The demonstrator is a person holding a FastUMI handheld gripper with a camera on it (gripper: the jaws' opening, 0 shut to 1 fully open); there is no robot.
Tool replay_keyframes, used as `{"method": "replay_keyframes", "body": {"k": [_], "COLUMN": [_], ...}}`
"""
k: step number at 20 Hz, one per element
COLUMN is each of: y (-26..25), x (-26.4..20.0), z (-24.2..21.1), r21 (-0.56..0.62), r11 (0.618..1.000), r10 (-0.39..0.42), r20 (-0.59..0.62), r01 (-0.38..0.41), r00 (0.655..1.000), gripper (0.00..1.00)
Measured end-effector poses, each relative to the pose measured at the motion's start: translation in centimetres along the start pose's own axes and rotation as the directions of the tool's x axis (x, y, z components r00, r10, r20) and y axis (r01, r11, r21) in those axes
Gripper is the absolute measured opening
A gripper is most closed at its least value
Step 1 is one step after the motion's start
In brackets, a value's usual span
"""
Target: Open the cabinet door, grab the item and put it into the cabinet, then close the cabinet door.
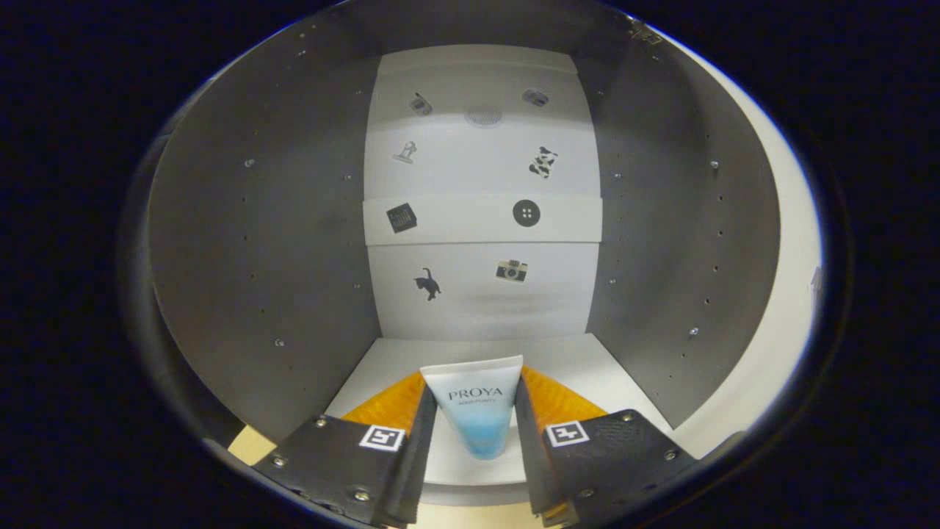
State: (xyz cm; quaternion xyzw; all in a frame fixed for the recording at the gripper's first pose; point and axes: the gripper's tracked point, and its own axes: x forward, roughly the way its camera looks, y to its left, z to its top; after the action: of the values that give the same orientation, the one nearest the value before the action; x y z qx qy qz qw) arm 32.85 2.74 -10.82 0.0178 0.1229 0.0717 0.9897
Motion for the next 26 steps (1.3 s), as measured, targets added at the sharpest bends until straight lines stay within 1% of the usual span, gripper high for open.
{"method": "replay_keyframes", "body": {"k": [3,7,8,11,12,14,16,18,20,22,26], "y": [-0.2,-0.6,-0.6,-0.9,-0.9,-0.7,-0.7,-0.7,-0.9,-1.5,-1.6], "x": [0.2,0.2,0.3,0.4,0.4,0.4,-0.2,-1.2,-2.6,-4.4,-9.6], "z": [0.0,0.2,0.3,0.4,0.3,0.7,1.5,2.2,2.6,3.1,3.7], "r21": [0.01,0.025,0.027,0.026,0.029,0.033,0.04,0.051,0.055,0.043,0.033], "r11": [1.0,1.0,1.0,0.999,0.999,0.999,0.999,0.998,0.998,0.998,0.998], "r10": [-0.009,-0.016,-0.013,-0.022,-0.018,-0.016,-0.021,-0.026,-0.028,-0.049,-0.062], "r20": [0.002,0.005,0.009,0.015,0.013,0.026,0.054,0.079,0.087,0.103,0.132], "r01": [0.008,0.015,0.013,0.021,0.018,0.015,0.019,0.022,0.024,0.044,0.058], "r00": [1.0,1.0,1.0,1.0,1.0,1.0,0.998,0.997,0.996,0.993,0.989], "gripper": [0.56,0.6,0.62,0.79,0.79,0.86,0.89,0.93,0.93,0.98,0.98]}}
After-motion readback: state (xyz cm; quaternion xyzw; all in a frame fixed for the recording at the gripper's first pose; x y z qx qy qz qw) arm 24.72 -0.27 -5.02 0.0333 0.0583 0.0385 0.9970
